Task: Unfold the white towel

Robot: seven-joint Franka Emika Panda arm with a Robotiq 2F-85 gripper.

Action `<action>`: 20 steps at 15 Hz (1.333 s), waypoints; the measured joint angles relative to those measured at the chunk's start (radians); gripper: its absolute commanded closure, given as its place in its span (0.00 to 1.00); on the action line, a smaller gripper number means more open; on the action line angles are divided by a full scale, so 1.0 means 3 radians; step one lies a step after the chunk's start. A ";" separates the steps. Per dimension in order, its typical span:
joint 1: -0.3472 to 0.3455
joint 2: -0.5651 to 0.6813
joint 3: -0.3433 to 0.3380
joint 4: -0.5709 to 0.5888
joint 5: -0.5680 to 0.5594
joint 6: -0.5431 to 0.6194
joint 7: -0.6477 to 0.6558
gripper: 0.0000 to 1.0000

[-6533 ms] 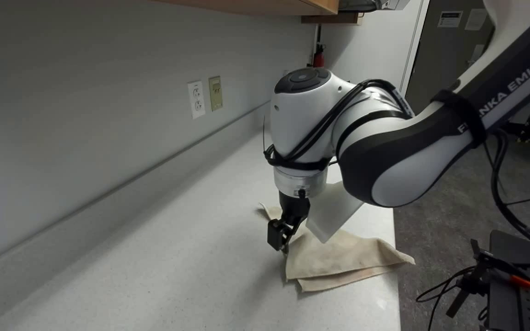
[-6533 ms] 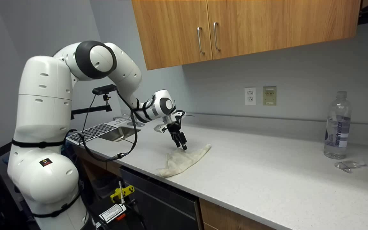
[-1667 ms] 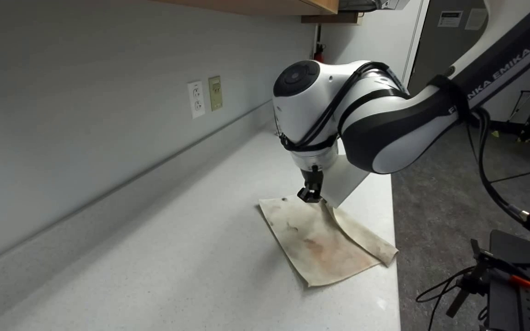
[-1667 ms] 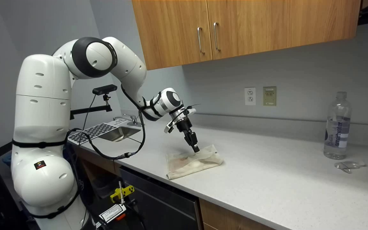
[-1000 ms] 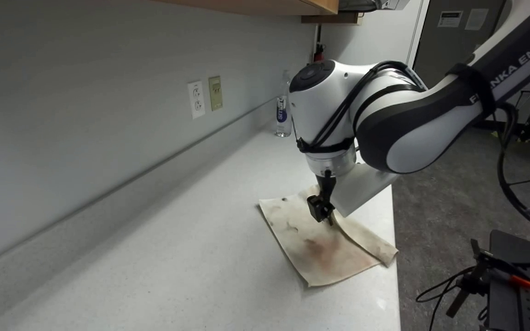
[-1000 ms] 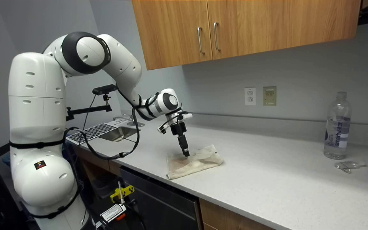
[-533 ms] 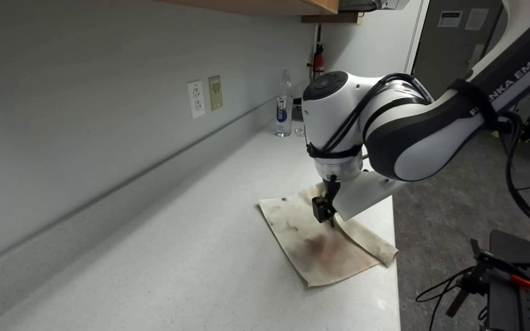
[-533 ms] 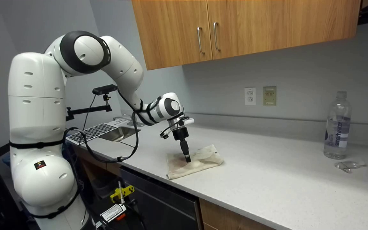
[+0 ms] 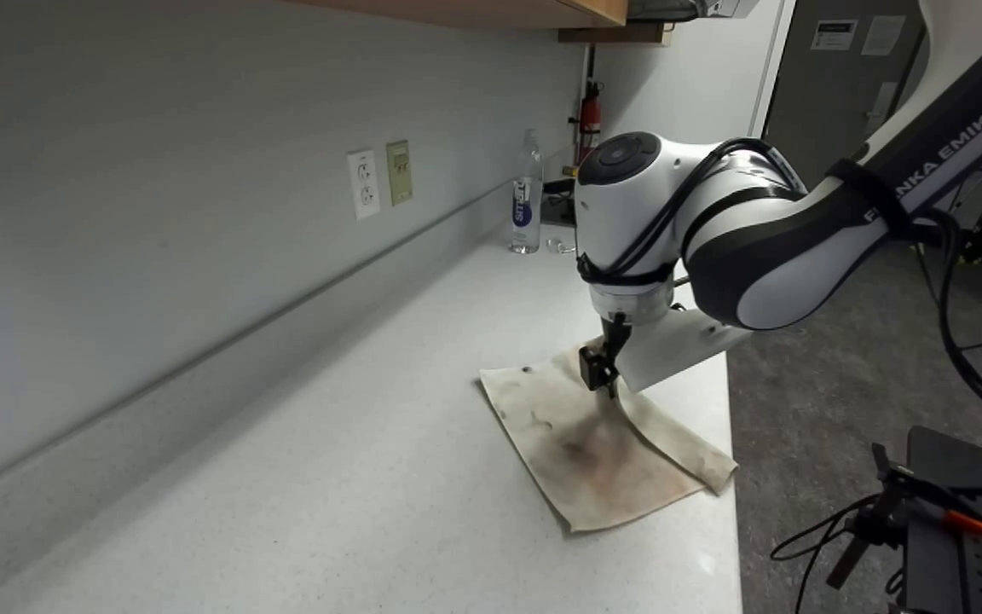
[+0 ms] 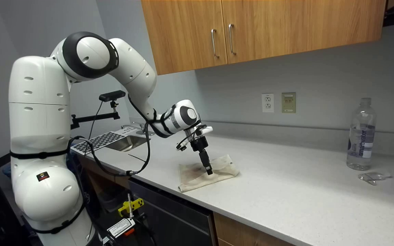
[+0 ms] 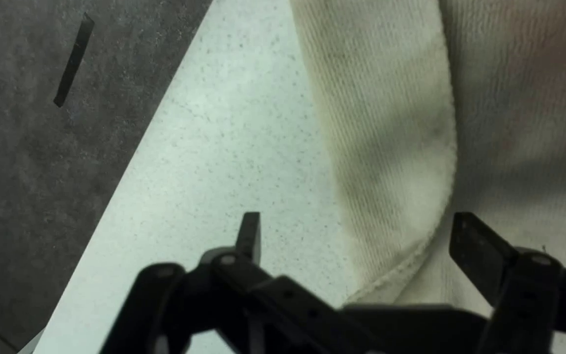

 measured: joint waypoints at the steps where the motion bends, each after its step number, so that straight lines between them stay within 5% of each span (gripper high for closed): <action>1: -0.0002 0.0001 -0.0016 -0.0001 -0.0022 0.0016 0.0013 0.31; 9: -0.0012 0.0001 -0.0041 -0.0065 -0.0054 0.0058 0.0047 0.93; 10: -0.0012 0.0001 -0.0041 -0.0068 -0.0054 0.0058 0.0047 0.83; 11: -0.0012 0.0001 -0.0041 -0.0069 -0.0054 0.0058 0.0047 0.57; 13: -0.0012 0.0001 -0.0041 -0.0071 -0.0054 0.0060 0.0048 0.55; 20: -0.0017 0.0001 -0.0040 -0.0094 -0.0017 0.0190 0.0083 0.03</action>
